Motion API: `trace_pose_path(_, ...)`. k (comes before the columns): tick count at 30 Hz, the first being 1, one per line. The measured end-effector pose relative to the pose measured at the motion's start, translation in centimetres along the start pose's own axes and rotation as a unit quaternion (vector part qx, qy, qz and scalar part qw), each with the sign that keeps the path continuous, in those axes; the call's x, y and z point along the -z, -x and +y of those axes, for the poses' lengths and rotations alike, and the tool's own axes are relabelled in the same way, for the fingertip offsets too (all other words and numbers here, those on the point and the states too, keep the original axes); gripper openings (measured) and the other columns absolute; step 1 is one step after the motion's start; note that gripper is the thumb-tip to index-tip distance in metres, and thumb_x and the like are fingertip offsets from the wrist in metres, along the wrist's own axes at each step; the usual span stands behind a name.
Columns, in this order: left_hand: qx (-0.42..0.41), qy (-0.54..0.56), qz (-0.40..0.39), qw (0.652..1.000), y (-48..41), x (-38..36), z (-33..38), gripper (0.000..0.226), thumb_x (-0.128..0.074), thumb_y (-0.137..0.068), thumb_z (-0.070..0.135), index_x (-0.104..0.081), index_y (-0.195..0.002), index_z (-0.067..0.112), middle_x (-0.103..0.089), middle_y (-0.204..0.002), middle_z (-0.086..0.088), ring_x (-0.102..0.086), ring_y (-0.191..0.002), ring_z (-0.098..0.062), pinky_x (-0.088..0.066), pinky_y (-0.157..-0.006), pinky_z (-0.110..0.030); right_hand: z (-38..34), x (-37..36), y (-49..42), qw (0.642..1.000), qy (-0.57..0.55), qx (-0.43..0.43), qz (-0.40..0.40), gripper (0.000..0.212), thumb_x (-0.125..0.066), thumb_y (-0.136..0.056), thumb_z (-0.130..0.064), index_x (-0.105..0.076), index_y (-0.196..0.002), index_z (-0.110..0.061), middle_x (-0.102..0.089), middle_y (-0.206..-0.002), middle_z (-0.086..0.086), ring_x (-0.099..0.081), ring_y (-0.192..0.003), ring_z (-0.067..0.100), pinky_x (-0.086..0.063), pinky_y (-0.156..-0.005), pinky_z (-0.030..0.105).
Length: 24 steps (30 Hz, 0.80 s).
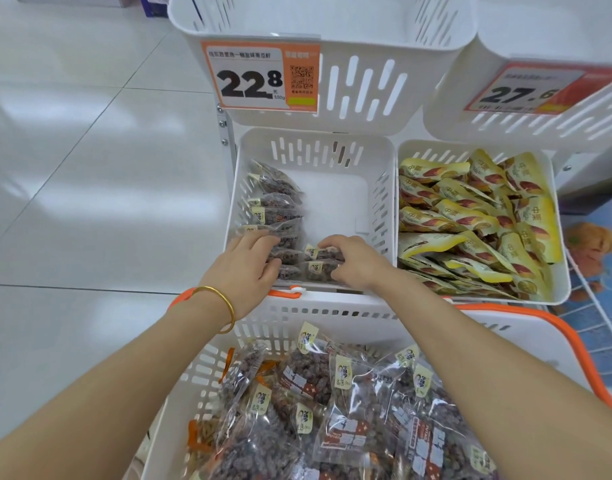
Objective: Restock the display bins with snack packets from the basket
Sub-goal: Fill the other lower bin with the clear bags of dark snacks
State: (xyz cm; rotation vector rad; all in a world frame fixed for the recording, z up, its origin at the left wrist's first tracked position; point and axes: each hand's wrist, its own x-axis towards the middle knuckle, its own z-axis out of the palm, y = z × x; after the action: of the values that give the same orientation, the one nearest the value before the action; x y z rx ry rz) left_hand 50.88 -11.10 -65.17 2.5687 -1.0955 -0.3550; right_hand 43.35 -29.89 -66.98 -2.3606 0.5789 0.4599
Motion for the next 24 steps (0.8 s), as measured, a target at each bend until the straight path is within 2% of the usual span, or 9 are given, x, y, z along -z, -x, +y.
trace_pose_path(4,0.002,-0.004,-0.004,1.000,0.02,-0.21,-0.23,0.043,-0.036,-0.099,0.027,-0.037,-0.141,0.016,-0.032,-0.148,-0.002,-0.024,-0.137,-0.021,-0.023,-0.111,-0.033,0.04,0.09,0.41,1.000,-0.010,0.010,-0.028,0.050,-0.052,-0.092,-0.006,-0.037,-0.137,-0.024,-0.027,-0.136,0.011,-0.048,-0.110,0.027,-0.034,-0.083,0.022)
trace_pose_path(9,0.000,0.002,-0.001,1.000,0.06,-0.19,-0.39,0.042,-0.036,-0.099,0.026,-0.037,-0.140,0.015,-0.033,-0.148,-0.003,-0.024,-0.137,-0.020,-0.024,-0.111,-0.033,-0.10,0.26,-0.26,0.995,0.099,-0.012,-0.024,0.054,-0.040,-0.099,-0.021,-0.017,-0.148,-0.026,-0.028,-0.148,0.012,-0.045,-0.124,0.035,-0.040,-0.101,0.040)
trace_pose_path(14,0.001,0.006,0.001,1.000,-0.02,-0.42,-0.34,0.042,-0.037,-0.099,0.026,-0.038,-0.140,0.015,-0.033,-0.147,-0.003,-0.024,-0.136,-0.021,-0.025,-0.110,-0.033,0.22,-0.10,0.21,0.995,0.100,0.001,-0.008,0.057,-0.032,-0.102,-0.032,-0.003,-0.151,-0.027,-0.020,-0.153,0.014,-0.039,-0.131,0.038,-0.035,-0.106,0.044)
trace_pose_path(19,0.003,-0.004,-0.002,1.000,-0.16,-0.44,-0.18,0.043,-0.037,-0.099,0.026,-0.038,-0.140,0.014,-0.033,-0.147,-0.003,-0.025,-0.136,-0.022,-0.024,-0.111,-0.034,0.14,-0.10,0.31,0.993,0.105,0.022,-0.041,0.054,-0.030,-0.102,-0.035,-0.007,-0.151,-0.025,-0.016,-0.153,0.013,-0.036,-0.132,0.038,-0.032,-0.106,0.042)
trace_pose_path(24,0.004,-0.008,-0.005,1.000,-0.07,-0.30,-0.21,0.042,-0.036,-0.099,0.027,-0.038,-0.139,0.014,-0.034,-0.146,-0.003,-0.026,-0.136,-0.023,-0.025,-0.110,-0.034,0.52,0.26,-0.38,0.986,0.167,-0.010,-0.021,0.053,-0.030,-0.102,-0.033,-0.012,-0.150,-0.020,-0.019,-0.153,0.012,-0.032,-0.133,0.041,-0.031,-0.108,0.048)
